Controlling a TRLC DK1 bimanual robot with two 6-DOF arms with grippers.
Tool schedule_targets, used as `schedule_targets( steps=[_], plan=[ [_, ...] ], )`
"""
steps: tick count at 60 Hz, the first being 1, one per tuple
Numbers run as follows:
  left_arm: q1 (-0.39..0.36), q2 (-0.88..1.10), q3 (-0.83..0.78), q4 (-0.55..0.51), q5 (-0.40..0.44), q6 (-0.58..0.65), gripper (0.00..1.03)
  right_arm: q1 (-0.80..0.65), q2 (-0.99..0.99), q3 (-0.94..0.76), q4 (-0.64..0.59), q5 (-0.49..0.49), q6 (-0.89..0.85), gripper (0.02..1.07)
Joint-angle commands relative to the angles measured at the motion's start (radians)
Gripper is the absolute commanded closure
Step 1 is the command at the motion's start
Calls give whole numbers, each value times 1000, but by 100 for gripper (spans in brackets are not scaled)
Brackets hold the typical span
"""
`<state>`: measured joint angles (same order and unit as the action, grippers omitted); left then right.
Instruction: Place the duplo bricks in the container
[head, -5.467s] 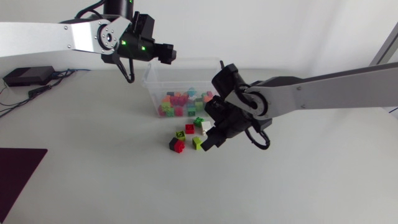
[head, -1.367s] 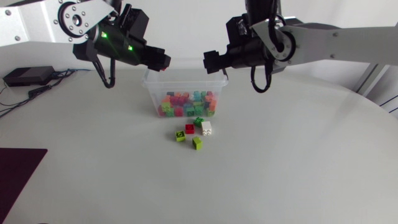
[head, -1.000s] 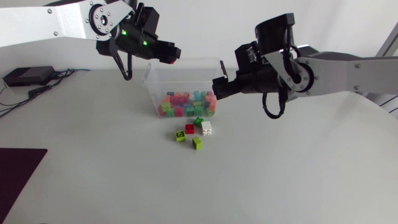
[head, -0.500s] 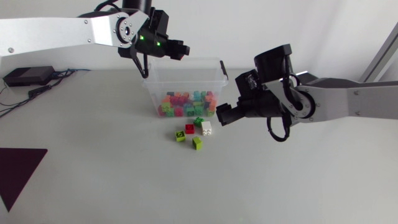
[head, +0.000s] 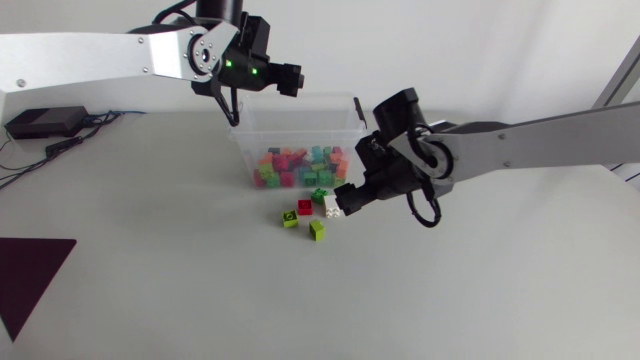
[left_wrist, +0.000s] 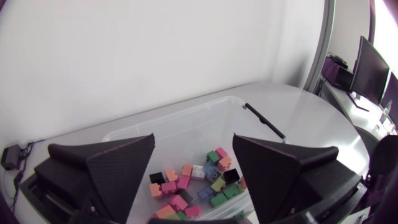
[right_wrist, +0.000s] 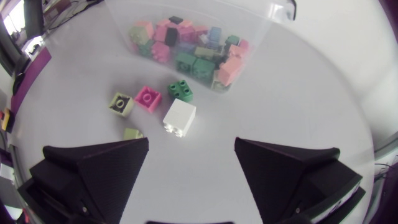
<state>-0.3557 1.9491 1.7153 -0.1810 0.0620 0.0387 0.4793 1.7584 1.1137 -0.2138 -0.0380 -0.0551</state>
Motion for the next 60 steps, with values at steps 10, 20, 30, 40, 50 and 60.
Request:
schedule_targets(
  steps=[10, 20, 30, 40, 50, 60],
  plan=[
    [8, -245, -192, -40, 10, 136, 6, 61, 136, 147, -96, 76, 74, 10],
    [9, -335, -275, -167, 65, 251, 6, 71, 219, 233, -176, 119, 124, 13],
    [20, -389, -355, -247, 111, 349, 6, 78, 293, 324, -256, 135, 166, 13],
    [20, -383, -405, -328, 151, 449, 6, 93, 357, 402, -306, 144, 195, 16],
    [12, -357, -441, -397, 170, 543, 6, 113, 411, 465, -358, 159, 224, 17],
    [15, -308, -454, -437, 170, 613, 7, 120, 467, 534, -400, 171, 251, 25]
  ],
)
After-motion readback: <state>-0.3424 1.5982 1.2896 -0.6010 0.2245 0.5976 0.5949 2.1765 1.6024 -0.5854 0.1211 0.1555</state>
